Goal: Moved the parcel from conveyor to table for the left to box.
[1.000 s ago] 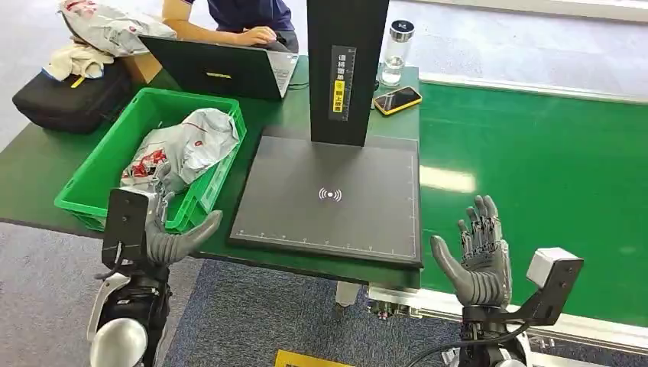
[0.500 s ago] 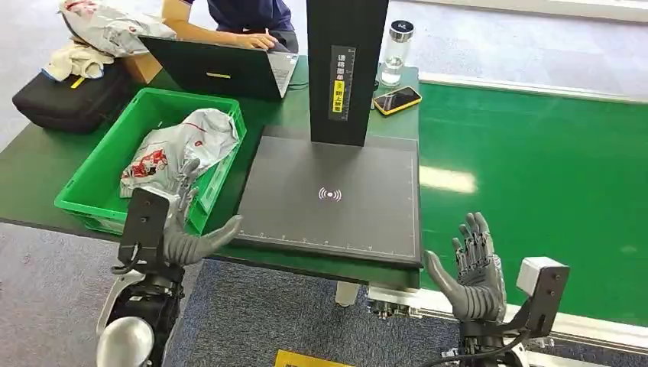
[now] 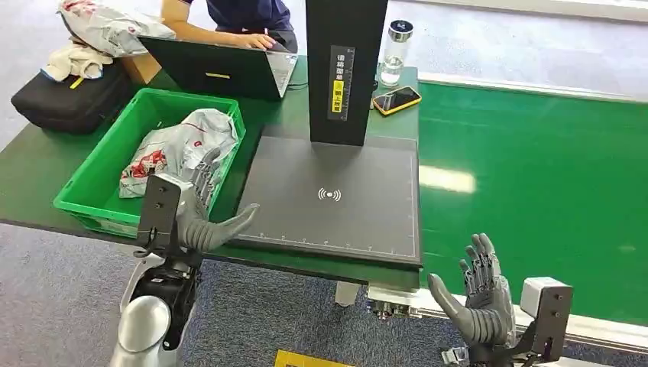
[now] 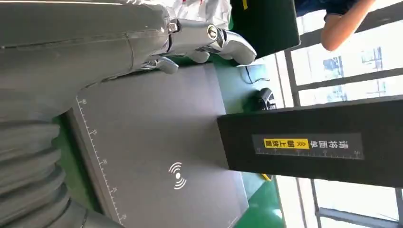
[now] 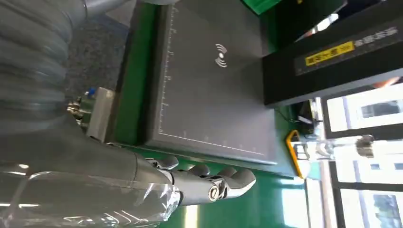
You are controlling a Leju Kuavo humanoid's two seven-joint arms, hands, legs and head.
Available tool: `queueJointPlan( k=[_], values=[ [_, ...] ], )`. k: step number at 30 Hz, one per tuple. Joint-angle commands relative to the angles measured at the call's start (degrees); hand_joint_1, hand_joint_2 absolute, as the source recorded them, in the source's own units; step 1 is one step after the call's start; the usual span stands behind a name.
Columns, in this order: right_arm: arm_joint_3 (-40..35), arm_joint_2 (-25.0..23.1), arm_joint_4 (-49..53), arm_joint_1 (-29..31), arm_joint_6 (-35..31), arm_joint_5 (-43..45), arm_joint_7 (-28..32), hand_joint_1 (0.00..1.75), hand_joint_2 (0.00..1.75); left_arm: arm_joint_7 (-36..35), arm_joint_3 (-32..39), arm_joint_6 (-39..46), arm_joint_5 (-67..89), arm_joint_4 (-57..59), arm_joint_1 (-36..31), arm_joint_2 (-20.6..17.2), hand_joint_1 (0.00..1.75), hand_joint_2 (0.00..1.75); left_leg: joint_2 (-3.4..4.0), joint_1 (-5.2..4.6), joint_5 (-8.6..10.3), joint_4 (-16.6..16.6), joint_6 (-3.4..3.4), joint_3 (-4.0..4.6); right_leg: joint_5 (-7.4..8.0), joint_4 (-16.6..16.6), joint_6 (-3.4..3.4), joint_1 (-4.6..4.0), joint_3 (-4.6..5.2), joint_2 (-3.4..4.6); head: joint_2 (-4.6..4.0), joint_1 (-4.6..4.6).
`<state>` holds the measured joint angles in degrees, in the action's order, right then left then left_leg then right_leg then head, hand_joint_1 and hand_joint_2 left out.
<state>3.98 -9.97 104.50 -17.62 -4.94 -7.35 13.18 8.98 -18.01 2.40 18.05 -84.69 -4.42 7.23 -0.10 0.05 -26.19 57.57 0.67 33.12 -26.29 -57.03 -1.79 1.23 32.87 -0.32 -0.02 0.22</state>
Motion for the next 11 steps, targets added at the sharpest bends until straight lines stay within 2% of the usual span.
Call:
queueJointPlan(
  k=[1, 5, 11],
  values=[
    [3.3, -2.31, -0.89, -0.84, 1.47, -0.91, -0.86, 0.0, 1.75, -0.78, -2.81, 1.5, -0.38, 3.48, -1.53, -1.55, 0.0, 1.75, -0.1, 0.06, 0.0, -0.1, -0.08, -0.22, -0.03, 0.11, 0.13, -0.07, -0.25, -0.08, 0.0, 0.0],
    [2.87, -1.89, -2.46, -0.1, 2.55, -1.15, -0.89, 0.0, 1.75, -0.94, -2.66, 2.04, -0.72, 2.27, -0.04, -2.21, 0.0, 1.75, 0.07, 0.04, -0.02, -0.11, -0.06, -0.19, 0.0, 0.11, 0.1, -0.05, -0.18, 0.08, 0.0, -0.02],
    [0.06, -0.14, -6.87, 4.97, 3.57, -1.51, -0.61, 0.0, 1.75, -1.79, -0.17, 4.13, -0.02, -2.74, 4.61, -2.62, 0.0, 1.75, 0.3, 0.07, -0.05, -0.16, -0.08, -0.3, 0.05, 0.16, 0.14, -0.08, -0.24, 0.32, 0.0, -0.02]
  ],
)
